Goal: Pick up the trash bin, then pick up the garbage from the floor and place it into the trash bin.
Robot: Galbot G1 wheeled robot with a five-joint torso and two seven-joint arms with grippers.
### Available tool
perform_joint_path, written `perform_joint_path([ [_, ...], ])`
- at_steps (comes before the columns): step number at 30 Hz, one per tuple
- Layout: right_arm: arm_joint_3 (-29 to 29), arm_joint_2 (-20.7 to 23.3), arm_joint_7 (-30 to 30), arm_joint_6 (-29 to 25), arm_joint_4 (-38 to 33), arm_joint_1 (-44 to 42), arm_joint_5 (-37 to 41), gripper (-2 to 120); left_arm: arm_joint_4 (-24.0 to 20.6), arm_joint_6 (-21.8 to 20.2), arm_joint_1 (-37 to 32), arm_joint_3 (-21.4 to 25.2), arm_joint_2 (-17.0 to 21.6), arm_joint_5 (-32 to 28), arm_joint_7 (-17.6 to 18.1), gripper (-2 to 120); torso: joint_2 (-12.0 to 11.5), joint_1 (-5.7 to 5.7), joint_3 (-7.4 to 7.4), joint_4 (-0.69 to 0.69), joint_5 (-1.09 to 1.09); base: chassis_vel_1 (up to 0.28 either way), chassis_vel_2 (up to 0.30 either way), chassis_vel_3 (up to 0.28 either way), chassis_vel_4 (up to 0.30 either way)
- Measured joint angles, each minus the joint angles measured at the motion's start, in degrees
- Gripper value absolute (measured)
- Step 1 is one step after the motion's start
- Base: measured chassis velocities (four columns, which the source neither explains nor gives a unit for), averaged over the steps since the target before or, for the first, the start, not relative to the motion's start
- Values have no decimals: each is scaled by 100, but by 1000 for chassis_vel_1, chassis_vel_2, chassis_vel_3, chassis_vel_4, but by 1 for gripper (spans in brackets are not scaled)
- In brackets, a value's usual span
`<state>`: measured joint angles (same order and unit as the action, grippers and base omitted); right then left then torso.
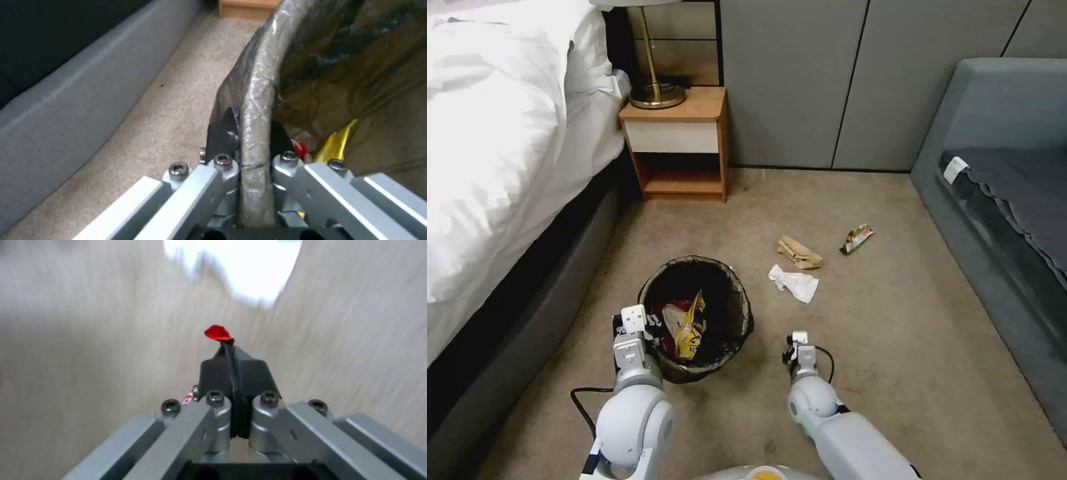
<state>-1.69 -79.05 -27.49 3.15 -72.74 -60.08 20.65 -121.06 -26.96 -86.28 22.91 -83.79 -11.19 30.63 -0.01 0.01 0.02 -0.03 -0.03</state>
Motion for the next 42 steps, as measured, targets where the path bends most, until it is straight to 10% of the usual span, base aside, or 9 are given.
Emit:
perform_joint_path([
  [12,806,340,156,-1971,-1747,-160,-1897,0,64,-12,26,-39,37,-24,9,1,0,0,-1,3,4,0,0,0,0],
  [24,347,937,2193,-3321,-4050,-713,-1662,0,187,-15,-34,-170,75,-3,11,1,0,-1,-2,3,2,0,0,0,0],
  [42,-1220,1204,2329,-3277,-3299,-1021,-1470,0,214,-38,-7,-287,43,10,14,1,0,0,-2,3,3,0,0,0,0],
])
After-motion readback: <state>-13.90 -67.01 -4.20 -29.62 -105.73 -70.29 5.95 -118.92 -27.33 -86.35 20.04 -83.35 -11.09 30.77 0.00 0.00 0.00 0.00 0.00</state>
